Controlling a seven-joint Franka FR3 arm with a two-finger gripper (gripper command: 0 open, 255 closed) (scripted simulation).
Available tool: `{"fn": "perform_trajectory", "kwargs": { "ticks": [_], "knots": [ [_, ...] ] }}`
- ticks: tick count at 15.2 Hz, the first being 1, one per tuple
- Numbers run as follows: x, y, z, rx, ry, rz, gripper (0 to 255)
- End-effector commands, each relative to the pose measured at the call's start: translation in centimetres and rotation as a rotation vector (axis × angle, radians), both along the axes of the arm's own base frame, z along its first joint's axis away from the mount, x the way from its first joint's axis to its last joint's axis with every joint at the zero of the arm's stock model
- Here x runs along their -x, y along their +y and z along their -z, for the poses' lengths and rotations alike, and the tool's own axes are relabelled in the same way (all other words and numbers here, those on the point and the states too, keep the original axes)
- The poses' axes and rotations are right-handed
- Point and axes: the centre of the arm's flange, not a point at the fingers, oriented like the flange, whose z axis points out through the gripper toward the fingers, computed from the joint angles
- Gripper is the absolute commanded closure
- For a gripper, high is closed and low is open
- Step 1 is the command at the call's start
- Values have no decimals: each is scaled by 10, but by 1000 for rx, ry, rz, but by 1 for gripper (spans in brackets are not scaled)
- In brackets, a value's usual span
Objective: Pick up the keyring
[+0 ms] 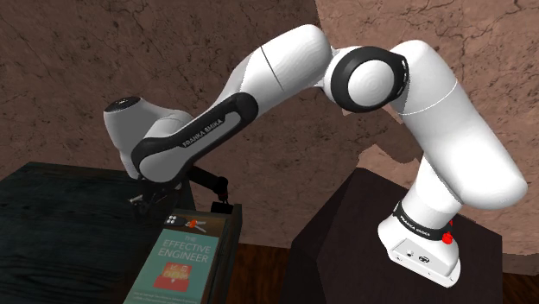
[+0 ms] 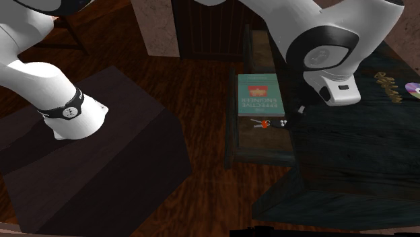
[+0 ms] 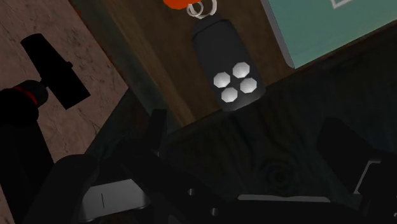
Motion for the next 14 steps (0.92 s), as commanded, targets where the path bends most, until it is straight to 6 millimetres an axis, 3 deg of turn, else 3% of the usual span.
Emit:
{"fn": "perform_trajectory", "kwargs": {
  "ticks": [1,6,7,14],
  "knots": [
    [-1,1,11,0,0,0,0],
    [0,1,30,0,0,0,0],
    [0,1,29,0,0,0,255],
    [-1,1,29,0,0,0,255]
  ]
}}
